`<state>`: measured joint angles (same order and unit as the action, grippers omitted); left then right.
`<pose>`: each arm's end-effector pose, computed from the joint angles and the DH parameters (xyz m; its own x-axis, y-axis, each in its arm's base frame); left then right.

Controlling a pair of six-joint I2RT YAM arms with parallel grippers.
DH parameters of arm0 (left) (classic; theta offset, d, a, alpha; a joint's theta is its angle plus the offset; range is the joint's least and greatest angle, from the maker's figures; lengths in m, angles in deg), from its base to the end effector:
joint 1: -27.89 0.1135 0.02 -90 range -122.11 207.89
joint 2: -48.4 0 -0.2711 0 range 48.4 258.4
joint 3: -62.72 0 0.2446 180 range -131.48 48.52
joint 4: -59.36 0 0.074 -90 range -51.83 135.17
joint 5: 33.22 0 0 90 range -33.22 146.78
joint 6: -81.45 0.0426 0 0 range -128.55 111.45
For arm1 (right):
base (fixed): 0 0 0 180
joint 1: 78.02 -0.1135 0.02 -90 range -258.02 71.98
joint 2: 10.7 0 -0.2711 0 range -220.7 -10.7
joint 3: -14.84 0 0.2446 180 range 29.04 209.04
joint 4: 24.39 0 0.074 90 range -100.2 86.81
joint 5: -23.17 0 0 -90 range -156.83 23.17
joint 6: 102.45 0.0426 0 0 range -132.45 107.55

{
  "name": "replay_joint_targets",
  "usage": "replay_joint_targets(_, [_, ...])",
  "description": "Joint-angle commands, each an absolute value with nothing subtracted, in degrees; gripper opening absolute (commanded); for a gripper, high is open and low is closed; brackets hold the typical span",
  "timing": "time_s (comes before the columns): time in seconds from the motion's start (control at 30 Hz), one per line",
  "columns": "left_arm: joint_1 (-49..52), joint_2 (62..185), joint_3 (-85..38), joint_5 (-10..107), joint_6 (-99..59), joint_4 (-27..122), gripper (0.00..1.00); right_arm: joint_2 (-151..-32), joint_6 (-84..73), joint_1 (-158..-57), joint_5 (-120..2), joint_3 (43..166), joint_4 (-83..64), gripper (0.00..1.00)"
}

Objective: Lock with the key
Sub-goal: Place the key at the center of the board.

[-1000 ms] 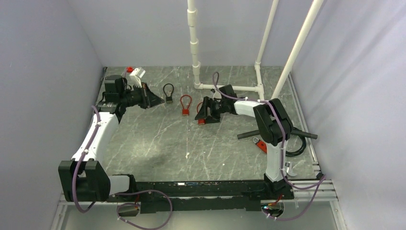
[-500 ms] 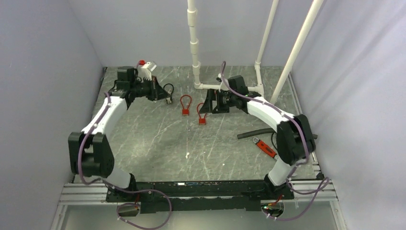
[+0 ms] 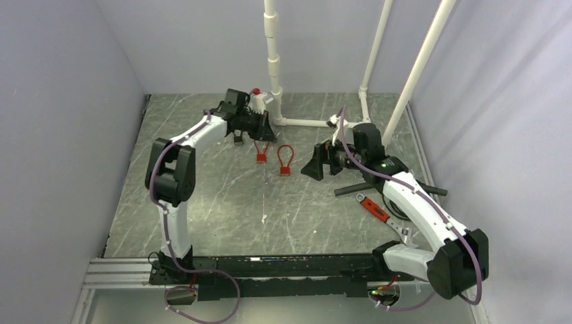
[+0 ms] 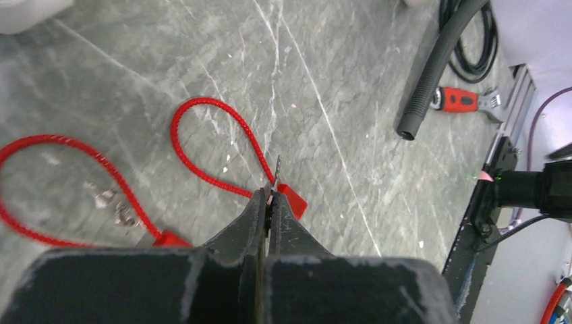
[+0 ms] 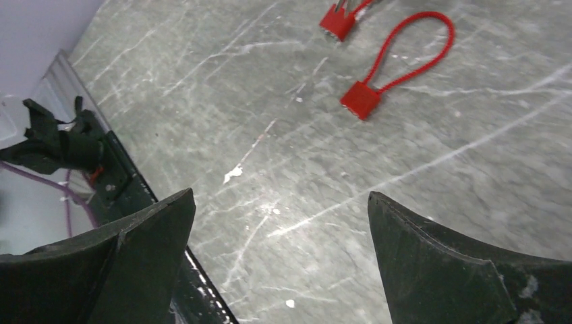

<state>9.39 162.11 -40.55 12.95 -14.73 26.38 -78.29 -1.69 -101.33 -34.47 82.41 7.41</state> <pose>0.4132 -0.1694 0.2454 -0.7240 0.1604 -0.6709 0.6316 0.5449 -0.5514 0.2249 0.1217 0.3061 -0.6161 -0.0937 -0.7821 -0.6483 0.6243 0.4359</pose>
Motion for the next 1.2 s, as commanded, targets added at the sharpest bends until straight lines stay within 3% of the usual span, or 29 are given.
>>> replay_joint_targets(0.0, [6.3, 167.1, -45.4, 15.8, -10.4, 23.8, 0.00, -73.6, -6.6, -98.1, -36.3, 79.8, 7.9, 1.00])
replay_joint_targets(0.37, [3.7, 177.0, -51.0, 17.4, -10.0, 23.9, 0.03, -69.3, -7.4, -95.1, -34.9, 77.1, 9.2, 1.00])
replay_joint_targets(0.83, [2.8, 180.0, -52.3, 18.0, -14.2, 25.8, 0.06, -70.4, -7.2, -94.5, -34.4, 76.8, 8.6, 1.00])
replay_joint_targets(1.07, [2.7, 178.6, -52.0, 18.4, -12.9, 24.2, 0.37, -70.7, -7.6, -94.5, -34.3, 77.7, 8.8, 1.00])
replay_joint_targets(1.17, [2.7, 176.2, -51.6, 18.5, -12.4, 23.5, 0.42, -70.5, -7.6, -94.5, -34.2, 78.0, 8.7, 1.00])
